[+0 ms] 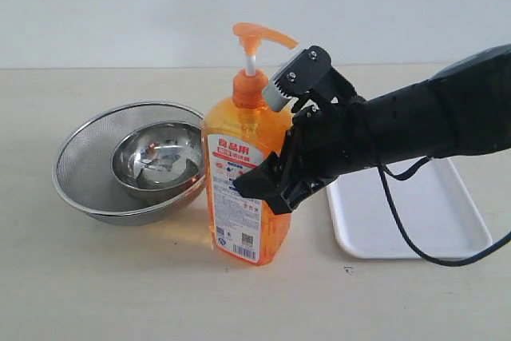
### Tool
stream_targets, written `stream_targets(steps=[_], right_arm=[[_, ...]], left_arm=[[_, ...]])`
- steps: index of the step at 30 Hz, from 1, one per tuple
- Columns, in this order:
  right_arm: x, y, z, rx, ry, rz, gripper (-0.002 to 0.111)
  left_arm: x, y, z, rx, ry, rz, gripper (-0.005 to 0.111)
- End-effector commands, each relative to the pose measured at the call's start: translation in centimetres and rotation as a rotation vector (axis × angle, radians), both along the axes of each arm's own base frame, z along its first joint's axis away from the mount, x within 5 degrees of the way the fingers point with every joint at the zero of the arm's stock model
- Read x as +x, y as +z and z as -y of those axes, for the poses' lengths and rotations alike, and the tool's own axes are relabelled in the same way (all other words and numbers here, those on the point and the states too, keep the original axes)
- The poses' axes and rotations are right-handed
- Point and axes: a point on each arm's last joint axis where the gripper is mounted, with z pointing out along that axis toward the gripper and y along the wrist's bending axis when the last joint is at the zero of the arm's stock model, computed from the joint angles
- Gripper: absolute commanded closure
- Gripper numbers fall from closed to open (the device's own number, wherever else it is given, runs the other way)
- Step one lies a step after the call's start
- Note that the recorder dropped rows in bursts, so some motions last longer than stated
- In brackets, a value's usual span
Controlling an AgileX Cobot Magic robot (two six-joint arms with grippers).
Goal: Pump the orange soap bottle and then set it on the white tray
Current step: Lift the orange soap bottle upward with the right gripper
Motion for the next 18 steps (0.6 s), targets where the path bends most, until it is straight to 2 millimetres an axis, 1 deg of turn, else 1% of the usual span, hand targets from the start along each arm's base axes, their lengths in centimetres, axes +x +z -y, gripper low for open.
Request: stream_targets(steps=[1,18], right_arm=[[0.48,-1.55,0.86,-0.103,-0.063,0.013,0.108],[0.56,-1.56,0.93,-0.108,-0.075,0.016,0.108]], left_arm=[[0.00,-0.07,0.01,-0.008,0.002,0.003,0.102],[0.00,-0.07,0.01,-0.008,0.002,0.003,0.102]])
